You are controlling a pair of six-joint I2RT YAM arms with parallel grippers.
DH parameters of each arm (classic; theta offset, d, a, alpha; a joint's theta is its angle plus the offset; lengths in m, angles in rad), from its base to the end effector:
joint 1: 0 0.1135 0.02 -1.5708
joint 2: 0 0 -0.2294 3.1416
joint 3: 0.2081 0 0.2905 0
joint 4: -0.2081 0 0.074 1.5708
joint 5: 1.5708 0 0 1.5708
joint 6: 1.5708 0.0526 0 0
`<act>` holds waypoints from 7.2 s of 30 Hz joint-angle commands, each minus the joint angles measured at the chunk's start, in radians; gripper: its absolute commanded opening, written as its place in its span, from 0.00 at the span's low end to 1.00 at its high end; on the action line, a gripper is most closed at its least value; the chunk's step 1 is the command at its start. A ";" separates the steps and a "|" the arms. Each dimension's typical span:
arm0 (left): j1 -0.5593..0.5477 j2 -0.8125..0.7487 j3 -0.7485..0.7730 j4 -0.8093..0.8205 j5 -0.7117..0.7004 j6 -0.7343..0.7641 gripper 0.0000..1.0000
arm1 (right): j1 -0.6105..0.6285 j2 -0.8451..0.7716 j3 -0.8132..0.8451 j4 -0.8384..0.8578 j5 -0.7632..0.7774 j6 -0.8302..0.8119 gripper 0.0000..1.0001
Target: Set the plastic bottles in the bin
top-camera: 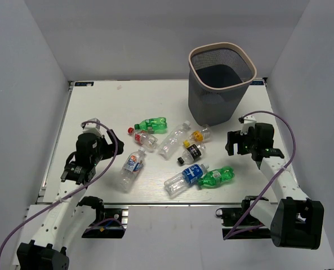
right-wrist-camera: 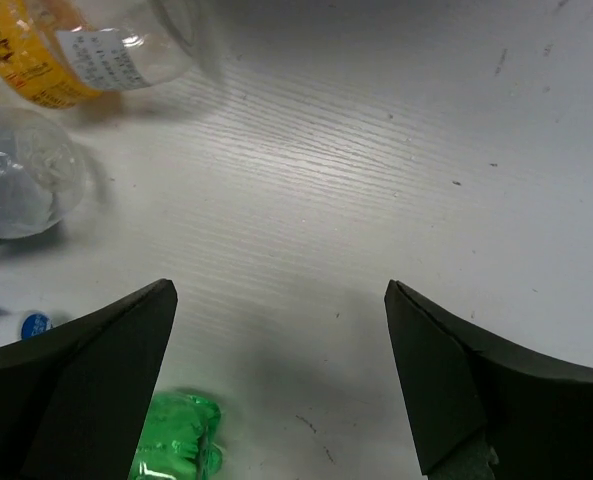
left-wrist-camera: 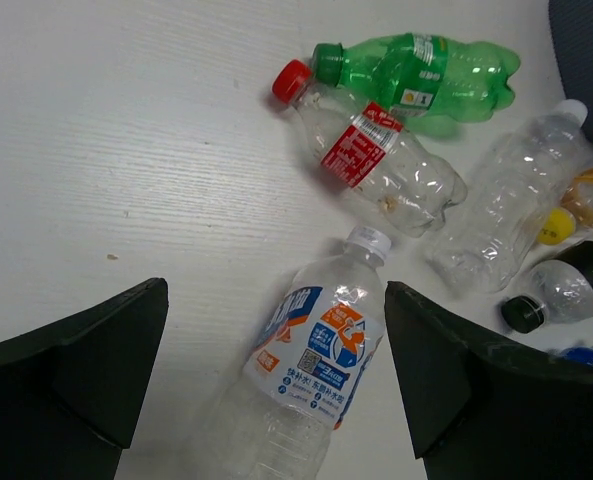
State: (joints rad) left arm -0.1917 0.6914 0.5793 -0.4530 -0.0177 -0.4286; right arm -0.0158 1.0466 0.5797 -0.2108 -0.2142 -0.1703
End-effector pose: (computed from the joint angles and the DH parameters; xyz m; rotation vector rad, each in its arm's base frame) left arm 0.2351 -0.0447 0.2198 -0.2651 2.1391 -0.3437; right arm 0.2838 0.0067 0.1591 -0.2866 2.2154 0.1396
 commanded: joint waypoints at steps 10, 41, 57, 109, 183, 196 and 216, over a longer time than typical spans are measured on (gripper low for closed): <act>0.005 0.094 0.016 0.008 0.055 -0.012 0.99 | 0.000 0.023 0.157 -0.214 -0.277 -0.288 0.90; -0.005 0.229 0.074 0.008 0.277 0.131 0.86 | 0.059 -0.002 0.062 -0.909 -0.622 -1.812 0.90; -0.005 0.247 0.140 -0.012 0.338 0.140 0.86 | 0.122 0.165 -0.049 -0.651 -0.438 -1.727 0.86; -0.170 0.546 0.386 -0.357 0.179 0.140 0.95 | 0.174 0.621 1.155 0.255 -0.272 0.005 0.90; -0.427 1.464 1.574 0.921 0.276 -0.570 0.32 | 0.217 -0.045 -0.027 -0.398 -0.764 -1.083 0.44; -0.427 1.599 1.780 0.660 0.085 -0.404 0.95 | 0.249 -0.039 -0.011 -0.337 -0.755 -1.037 0.78; -0.427 0.558 0.682 -0.070 -0.186 -0.056 1.00 | 0.454 0.249 0.115 -0.369 -0.628 -1.371 0.83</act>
State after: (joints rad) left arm -0.6247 1.2858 1.4063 -0.3214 -0.1123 -0.4477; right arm 0.4088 1.2526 0.6399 -0.5579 -0.8867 -1.4281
